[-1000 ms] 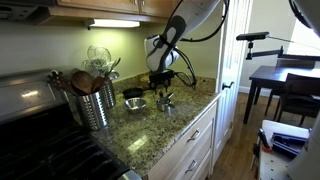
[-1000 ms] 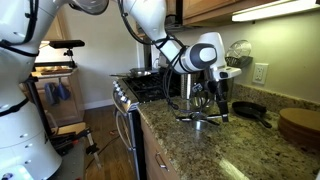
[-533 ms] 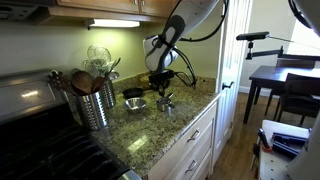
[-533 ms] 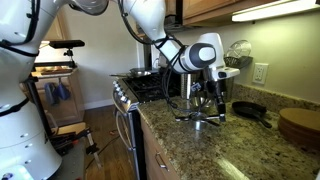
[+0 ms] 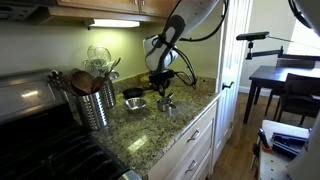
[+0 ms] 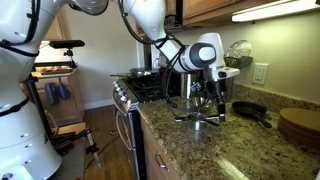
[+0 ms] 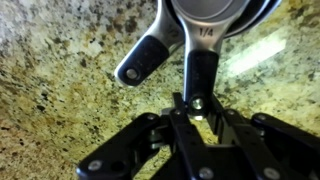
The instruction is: Separate the measuring cups
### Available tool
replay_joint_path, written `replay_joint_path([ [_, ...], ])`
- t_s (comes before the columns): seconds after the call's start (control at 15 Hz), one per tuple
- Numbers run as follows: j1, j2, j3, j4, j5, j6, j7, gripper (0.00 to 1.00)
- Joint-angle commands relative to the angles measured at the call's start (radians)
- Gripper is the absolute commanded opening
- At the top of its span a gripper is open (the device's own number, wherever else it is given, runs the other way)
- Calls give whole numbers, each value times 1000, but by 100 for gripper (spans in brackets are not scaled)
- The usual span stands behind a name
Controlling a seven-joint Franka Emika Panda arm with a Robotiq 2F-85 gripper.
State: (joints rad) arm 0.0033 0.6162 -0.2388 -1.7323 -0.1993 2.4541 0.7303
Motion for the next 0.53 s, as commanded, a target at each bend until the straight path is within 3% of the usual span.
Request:
replay_joint_path([
  [0.0, 32, -48, -37, -19, -5, -25, 28, 13],
  [0.47, 31, -86, -50, -16, -6, -44, 26, 13],
])
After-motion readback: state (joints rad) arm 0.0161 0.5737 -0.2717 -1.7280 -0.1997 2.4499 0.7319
